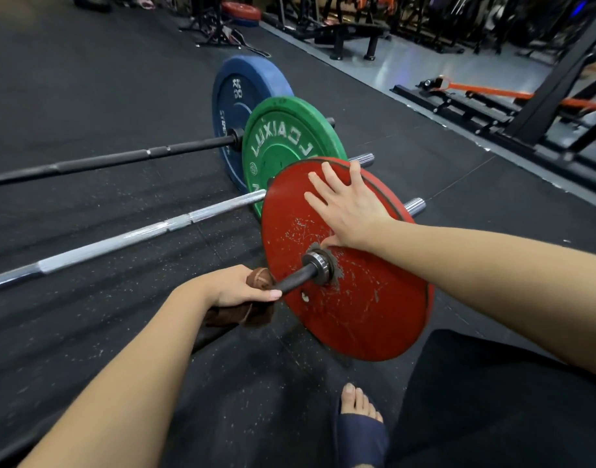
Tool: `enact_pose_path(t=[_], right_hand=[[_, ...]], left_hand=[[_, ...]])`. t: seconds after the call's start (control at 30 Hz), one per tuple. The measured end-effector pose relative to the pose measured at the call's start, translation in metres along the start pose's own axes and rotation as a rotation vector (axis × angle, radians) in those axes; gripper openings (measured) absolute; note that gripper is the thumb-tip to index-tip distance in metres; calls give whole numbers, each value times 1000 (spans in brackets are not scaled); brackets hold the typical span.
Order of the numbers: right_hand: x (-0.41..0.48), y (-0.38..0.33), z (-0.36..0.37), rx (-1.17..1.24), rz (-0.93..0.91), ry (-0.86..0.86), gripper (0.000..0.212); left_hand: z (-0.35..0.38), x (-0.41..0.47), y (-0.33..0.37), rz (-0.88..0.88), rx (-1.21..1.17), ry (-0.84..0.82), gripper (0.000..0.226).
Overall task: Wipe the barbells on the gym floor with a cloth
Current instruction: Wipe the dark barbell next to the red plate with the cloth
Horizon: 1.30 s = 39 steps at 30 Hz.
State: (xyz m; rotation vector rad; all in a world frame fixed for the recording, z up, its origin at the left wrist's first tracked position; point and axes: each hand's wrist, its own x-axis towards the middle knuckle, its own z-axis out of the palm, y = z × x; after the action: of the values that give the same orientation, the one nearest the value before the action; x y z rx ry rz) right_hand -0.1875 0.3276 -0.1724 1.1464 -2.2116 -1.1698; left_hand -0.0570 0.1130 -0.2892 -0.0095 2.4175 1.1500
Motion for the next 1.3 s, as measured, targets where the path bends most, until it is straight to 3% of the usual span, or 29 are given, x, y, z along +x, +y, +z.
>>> enact_pose_path(t=[0.17, 0.33, 0.67, 0.83, 0.97, 1.1, 1.3], right_hand=[[3, -1, 6, -19, -2, 4, 116], [6, -1, 14, -66, -16, 3, 114], [6, 0, 7, -67, -9, -6, 115], [5, 1, -3, -62, -9, -21, 117], [3, 0, -6, -57, -6, -33, 117], [5, 0, -1, -65, -11, -29, 116], [8, 1, 9, -61, -26, 5, 114]], left_hand=[[1, 3, -10, 19, 3, -22, 44], [4, 24, 12, 48, 106, -38, 36], [17, 25, 39, 77, 247, 79, 54], [7, -10, 6, 1, 127, 56, 40], [-2, -39, -21, -57, -10, 47, 44], [-2, -35, -25, -59, -11, 37, 49], [3, -4, -5, -29, 17, -2, 30]])
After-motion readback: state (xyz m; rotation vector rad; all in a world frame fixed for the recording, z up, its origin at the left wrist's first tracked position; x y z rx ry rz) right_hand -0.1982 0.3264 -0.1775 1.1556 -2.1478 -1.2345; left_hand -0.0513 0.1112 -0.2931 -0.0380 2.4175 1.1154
